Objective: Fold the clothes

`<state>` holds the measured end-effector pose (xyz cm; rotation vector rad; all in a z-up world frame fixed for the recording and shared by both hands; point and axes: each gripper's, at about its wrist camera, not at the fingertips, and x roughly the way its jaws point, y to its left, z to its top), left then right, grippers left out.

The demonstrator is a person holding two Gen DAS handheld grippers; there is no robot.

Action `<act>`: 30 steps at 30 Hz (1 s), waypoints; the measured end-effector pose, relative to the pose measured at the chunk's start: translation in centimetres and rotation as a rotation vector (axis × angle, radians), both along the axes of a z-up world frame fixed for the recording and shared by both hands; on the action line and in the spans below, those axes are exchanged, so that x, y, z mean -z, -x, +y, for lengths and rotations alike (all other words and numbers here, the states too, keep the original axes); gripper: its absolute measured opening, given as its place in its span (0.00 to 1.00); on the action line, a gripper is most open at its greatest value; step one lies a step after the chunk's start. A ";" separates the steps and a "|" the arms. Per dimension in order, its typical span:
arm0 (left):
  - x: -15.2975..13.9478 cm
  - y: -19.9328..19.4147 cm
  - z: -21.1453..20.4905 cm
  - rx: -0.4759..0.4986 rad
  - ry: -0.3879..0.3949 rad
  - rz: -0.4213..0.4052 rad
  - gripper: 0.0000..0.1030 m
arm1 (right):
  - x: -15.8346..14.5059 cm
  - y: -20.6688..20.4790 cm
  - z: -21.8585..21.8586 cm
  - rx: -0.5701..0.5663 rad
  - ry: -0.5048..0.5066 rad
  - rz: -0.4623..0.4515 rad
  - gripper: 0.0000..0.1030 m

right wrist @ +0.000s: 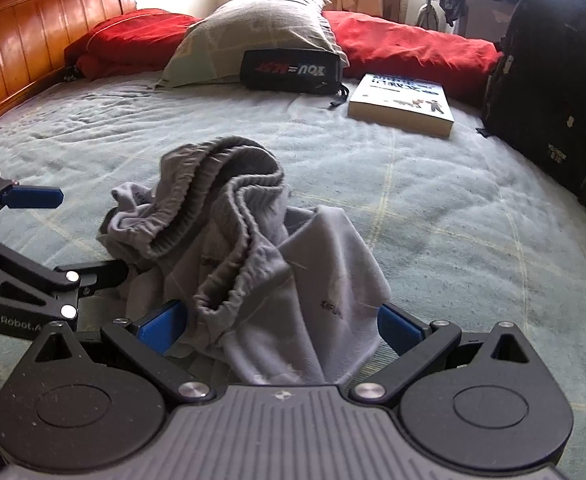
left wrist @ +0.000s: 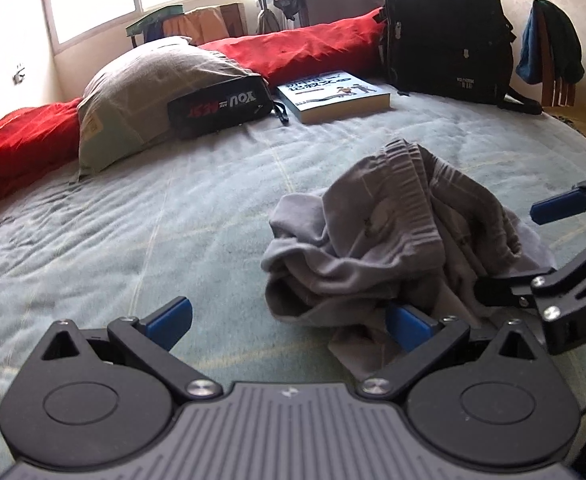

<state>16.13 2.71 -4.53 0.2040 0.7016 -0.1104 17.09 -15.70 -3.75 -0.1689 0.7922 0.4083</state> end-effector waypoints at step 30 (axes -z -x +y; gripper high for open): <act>-0.1 0.4 -2.3 0.241 -0.160 -0.134 0.55 | -0.9 1.4 -0.9 -0.139 -0.094 -0.057 0.46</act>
